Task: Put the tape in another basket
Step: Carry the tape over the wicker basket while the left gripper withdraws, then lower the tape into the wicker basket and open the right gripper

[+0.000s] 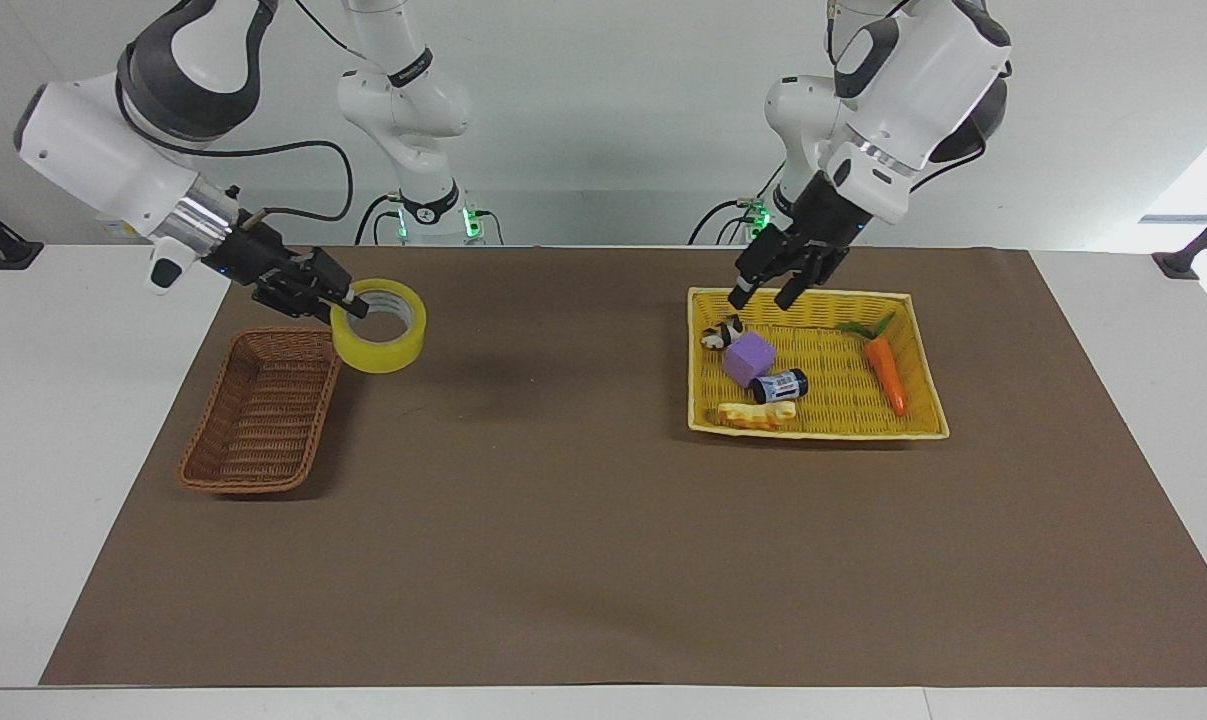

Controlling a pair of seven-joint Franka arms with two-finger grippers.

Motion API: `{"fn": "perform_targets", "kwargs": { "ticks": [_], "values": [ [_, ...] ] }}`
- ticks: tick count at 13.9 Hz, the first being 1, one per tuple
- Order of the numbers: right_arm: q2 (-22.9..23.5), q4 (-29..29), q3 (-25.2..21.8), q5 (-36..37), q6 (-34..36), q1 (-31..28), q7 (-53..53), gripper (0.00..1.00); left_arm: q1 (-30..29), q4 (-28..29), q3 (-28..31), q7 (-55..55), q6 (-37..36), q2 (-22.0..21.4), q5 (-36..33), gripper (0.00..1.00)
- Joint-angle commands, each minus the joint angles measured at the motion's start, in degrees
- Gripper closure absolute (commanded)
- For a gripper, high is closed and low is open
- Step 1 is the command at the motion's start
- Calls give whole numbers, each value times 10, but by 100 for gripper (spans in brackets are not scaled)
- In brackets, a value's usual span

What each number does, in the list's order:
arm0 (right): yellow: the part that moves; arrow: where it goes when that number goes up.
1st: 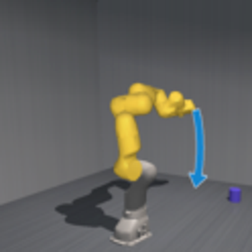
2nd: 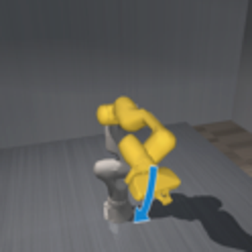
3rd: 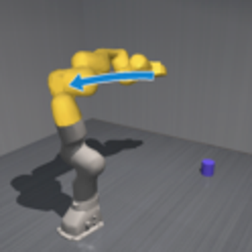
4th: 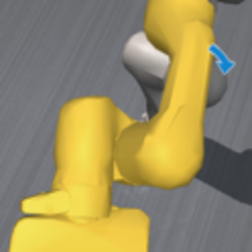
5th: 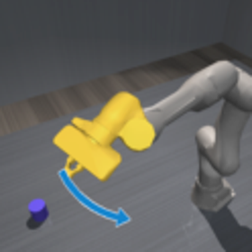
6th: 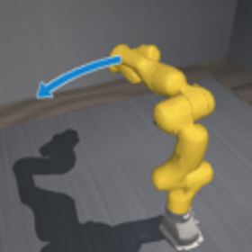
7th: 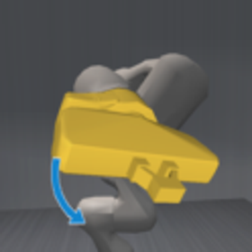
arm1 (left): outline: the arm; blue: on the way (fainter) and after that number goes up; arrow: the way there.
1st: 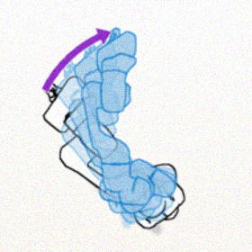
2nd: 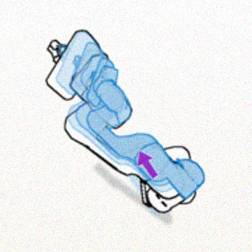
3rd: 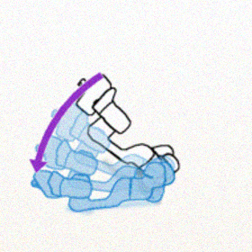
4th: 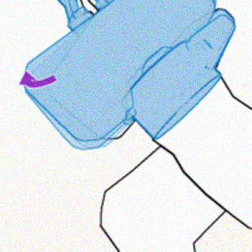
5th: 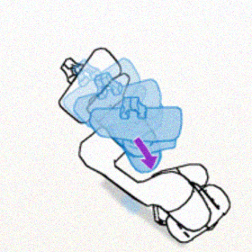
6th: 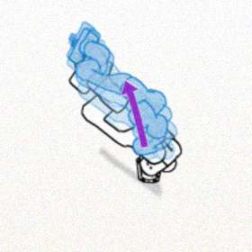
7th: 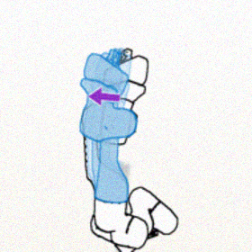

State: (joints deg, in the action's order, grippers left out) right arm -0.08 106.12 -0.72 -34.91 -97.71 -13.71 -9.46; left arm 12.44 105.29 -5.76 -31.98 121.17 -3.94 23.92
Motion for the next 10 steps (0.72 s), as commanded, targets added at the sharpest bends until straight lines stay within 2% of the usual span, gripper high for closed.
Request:
{"fn": "perform_targets", "kwargs": {
  "ticks": [1,5,8,10],
  "values": [
    [4,12,7,13,2,-45,-20,100,-65,-1,-6,80,-31,-6,-13,0],
    [61,5,7,19,-42,-104,-72,100,-146,-18,-5,215,-90,-6,-24,0],
    [115,2,-3,20,-64,-137,-166,100,-168,-58,-6,293,-151,1,-143,0],
    [146,1,-12,20,-72,-150,-216,100,-168,-73,-6,347,-171,5,-187,0]
  ]
}}
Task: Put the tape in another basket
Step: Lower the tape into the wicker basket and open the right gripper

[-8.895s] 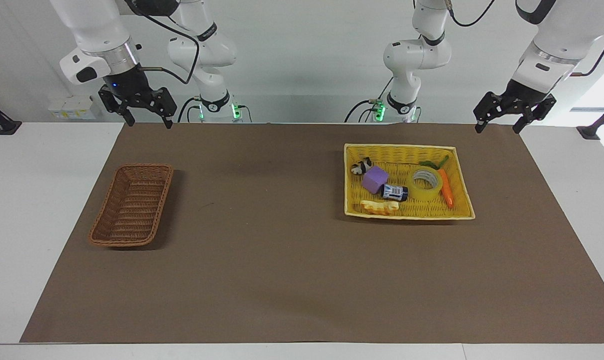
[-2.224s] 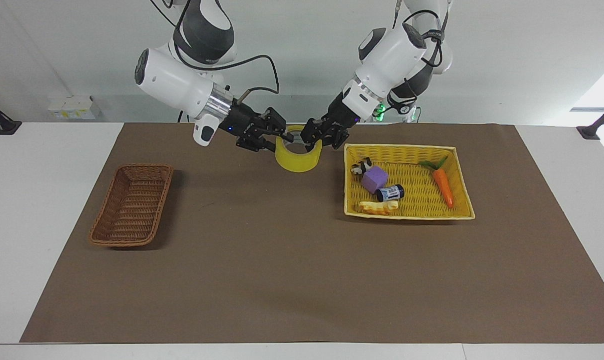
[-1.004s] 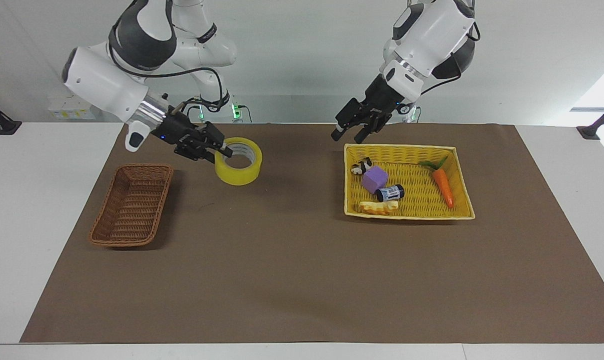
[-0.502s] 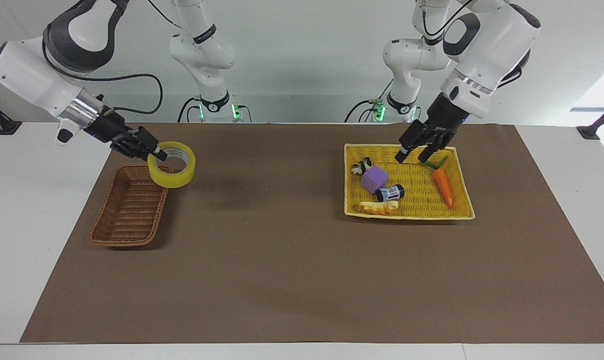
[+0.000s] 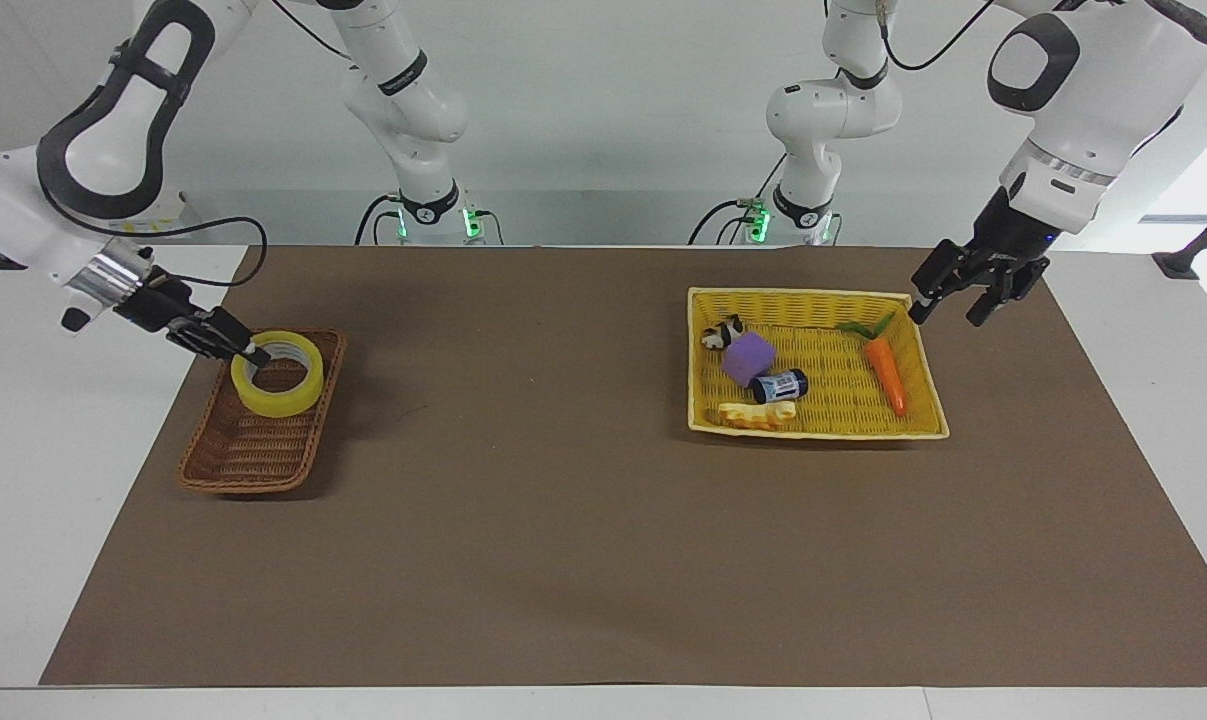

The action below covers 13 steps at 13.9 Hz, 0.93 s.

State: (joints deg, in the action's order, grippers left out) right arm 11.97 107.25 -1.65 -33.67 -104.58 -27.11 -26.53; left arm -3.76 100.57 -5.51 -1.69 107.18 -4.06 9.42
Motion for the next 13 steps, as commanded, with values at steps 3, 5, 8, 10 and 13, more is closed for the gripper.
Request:
{"fn": "perform_targets", "kwargs": {
  "ticks": [3,5,8,10,13],
  "values": [
    [52,-11,-8,4,-22,-22,-80,100,-5,-45,-8,65,-73,8,-90,0],
    [55,-12,-8,3,-30,-22,-80,100,-6,-56,-7,65,-95,2,-107,0],
    [62,-11,-8,-4,-33,-22,-82,100,-2,-46,-5,62,-124,-13,-106,0],
    [64,-10,-7,-6,-40,-16,-81,100,5,-41,-5,68,-138,-23,-106,0],
    [63,0,-7,-3,-53,-11,-79,92,9,-40,-14,88,-147,-31,-108,0]
  ]
}}
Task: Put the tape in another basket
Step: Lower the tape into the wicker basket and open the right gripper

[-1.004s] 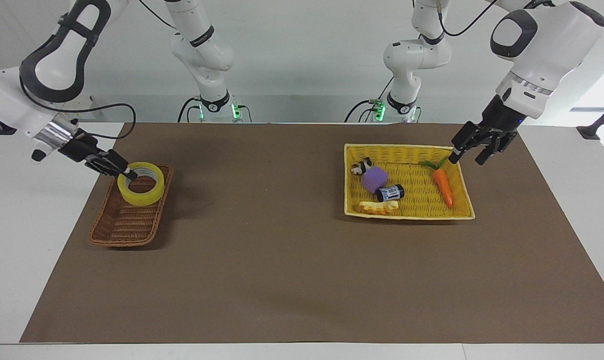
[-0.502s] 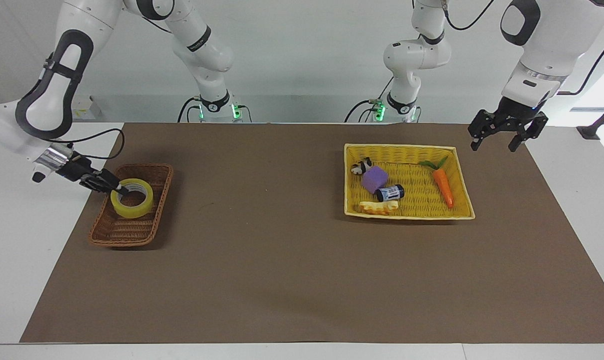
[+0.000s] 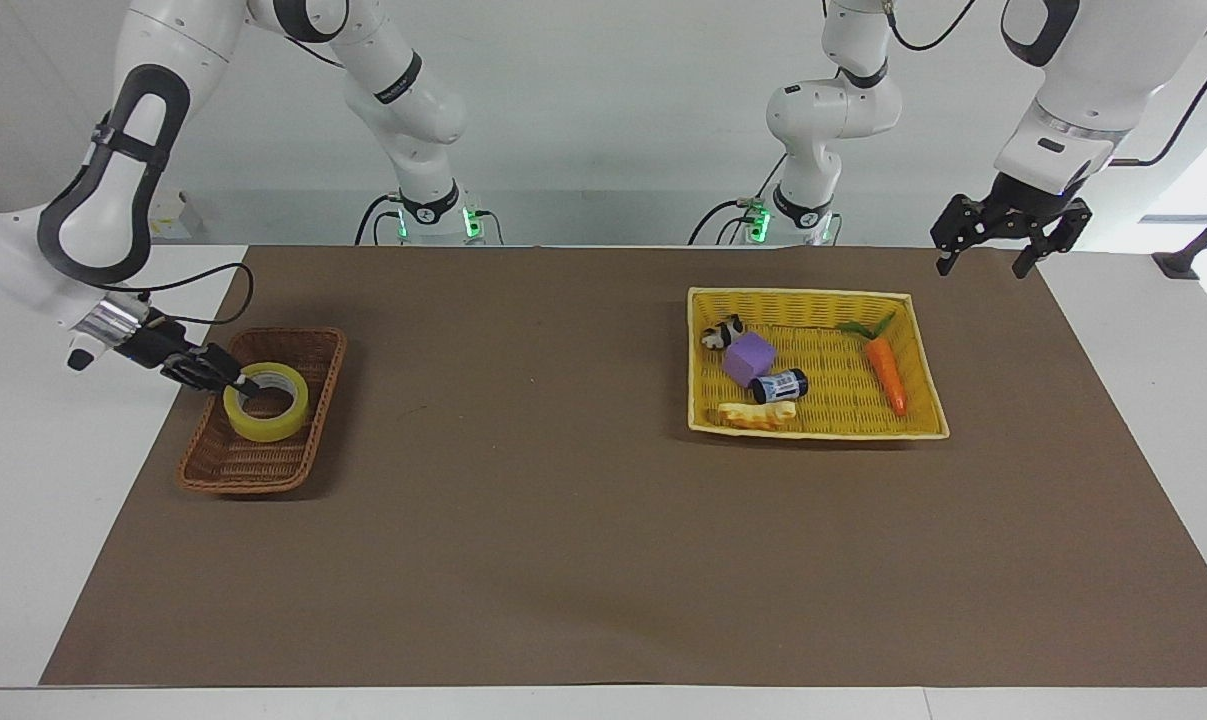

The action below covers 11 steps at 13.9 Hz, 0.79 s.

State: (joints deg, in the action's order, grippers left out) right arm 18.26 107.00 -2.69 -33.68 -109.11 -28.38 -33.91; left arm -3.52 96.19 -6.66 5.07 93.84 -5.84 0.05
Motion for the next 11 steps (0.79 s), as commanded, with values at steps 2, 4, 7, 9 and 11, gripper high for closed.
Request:
{"fn": "perform_targets", "kwargs": {
  "ticks": [2,4,7,9,11],
  "values": [
    [0,6,3,-2,-8,6,-6,26,11,-12,-4,25,-39,-6,-19,0],
    [0,2,3,-2,-5,5,-6,0,10,-41,-4,23,-67,7,-11,0],
    [5,-20,3,-2,1,4,-5,0,8,-64,-4,7,-67,22,3,0],
    [-4,-44,6,10,-3,8,2,0,11,-63,-4,-34,-64,22,2,0],
    [-18,-70,4,86,-16,44,3,0,11,-55,-4,-29,-72,16,-1,0]
  ]
}}
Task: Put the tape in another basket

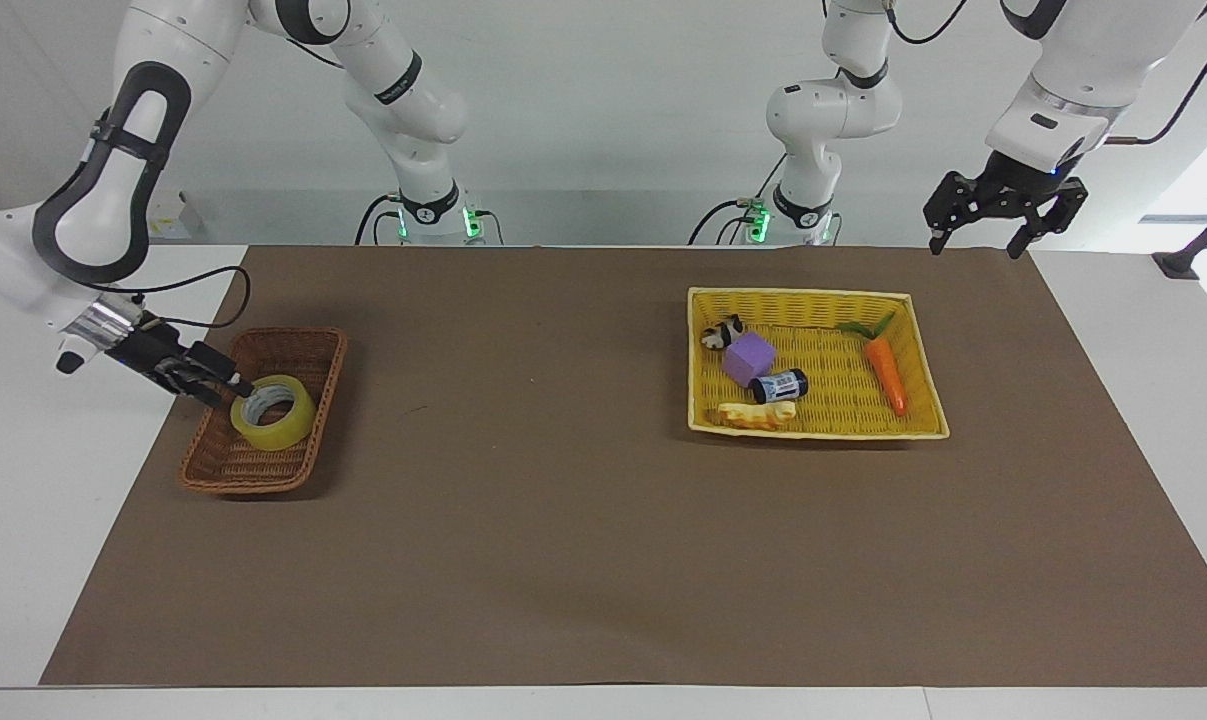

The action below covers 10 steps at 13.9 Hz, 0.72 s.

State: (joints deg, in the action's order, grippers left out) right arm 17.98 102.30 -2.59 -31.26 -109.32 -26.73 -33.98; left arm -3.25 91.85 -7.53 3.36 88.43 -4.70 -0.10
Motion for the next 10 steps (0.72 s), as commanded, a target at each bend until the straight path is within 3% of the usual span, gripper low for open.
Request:
{"fn": "perform_targets", "kwargs": {
  "ticks": [1,6,10],
  "values": [
    [-23,-41,5,127,-23,46,11,0,8,-12,5,-12,-17,6,0,0],
    [-76,-40,6,270,-17,130,218,0,-1,-11,8,-17,-19,5,2,0],
    [-119,-37,6,315,34,198,353,0,0,-11,9,-16,-19,5,2,0]
  ]
}}
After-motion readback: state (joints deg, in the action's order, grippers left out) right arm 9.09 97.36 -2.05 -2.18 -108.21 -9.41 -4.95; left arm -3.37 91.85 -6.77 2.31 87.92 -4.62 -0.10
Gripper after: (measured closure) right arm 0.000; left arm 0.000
